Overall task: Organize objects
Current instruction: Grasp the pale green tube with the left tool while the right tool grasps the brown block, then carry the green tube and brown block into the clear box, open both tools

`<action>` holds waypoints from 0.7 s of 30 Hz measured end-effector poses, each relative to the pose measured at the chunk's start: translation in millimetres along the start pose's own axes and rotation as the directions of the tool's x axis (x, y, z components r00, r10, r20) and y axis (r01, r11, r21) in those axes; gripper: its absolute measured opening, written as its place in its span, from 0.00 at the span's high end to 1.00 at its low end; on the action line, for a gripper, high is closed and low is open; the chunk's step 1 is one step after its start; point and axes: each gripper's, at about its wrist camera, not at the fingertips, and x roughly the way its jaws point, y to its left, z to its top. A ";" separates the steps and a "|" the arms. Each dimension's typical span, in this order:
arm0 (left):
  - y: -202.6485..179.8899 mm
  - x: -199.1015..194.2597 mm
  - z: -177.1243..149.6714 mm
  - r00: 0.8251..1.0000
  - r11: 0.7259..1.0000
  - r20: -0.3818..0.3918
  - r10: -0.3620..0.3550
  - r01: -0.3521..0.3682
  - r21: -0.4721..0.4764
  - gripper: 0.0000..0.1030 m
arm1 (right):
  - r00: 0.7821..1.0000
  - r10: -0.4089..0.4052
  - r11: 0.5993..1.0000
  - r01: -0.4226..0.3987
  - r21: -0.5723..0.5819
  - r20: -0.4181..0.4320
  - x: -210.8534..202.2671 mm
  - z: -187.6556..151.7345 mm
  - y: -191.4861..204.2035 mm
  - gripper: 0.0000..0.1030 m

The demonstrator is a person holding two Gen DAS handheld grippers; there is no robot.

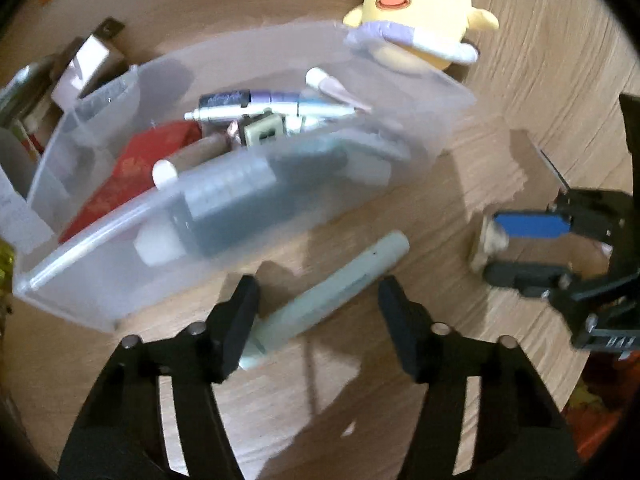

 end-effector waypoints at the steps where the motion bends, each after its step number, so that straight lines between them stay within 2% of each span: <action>1: -0.9 -1.6 -2.8 1.000 1.000 -0.003 0.005 -0.005 0.005 0.49 | 1.000 0.002 1.000 -0.002 0.004 0.004 -1.3 0.1 -0.9 0.64; 4: -6.5 -7.8 -10.3 1.000 1.000 -0.001 0.005 -0.005 0.017 0.65 | 1.000 0.009 1.000 -0.010 0.012 0.013 -2.9 0.3 -1.1 0.64; 5: -8.6 -9.1 -12.3 1.000 1.000 0.002 0.006 -0.006 0.020 0.68 | 1.000 0.012 1.000 -0.012 0.014 0.014 -3.2 -0.2 -1.5 0.64; 7: -14.7 -11.3 -16.5 1.000 0.999 0.018 0.024 -0.024 0.036 0.83 | 1.000 0.018 1.000 -0.018 0.019 0.017 -2.5 -0.1 -0.4 0.64; 8: -17.1 -12.0 -17.7 0.999 0.999 0.022 0.026 -0.027 0.041 0.86 | 1.000 0.021 1.000 -0.021 0.021 0.017 -1.8 0.0 0.4 0.64; 15: -28.1 -23.7 -31.4 0.998 0.999 0.049 0.037 -0.039 0.035 0.86 | 0.999 0.035 0.999 -0.035 0.012 0.034 -4.3 2.9 9.0 0.64; 21: -22.9 -48.3 -38.3 0.990 0.998 0.126 0.056 -0.053 -0.025 0.86 | 0.997 0.042 0.999 -0.042 0.002 0.070 -10.7 13.9 17.2 0.64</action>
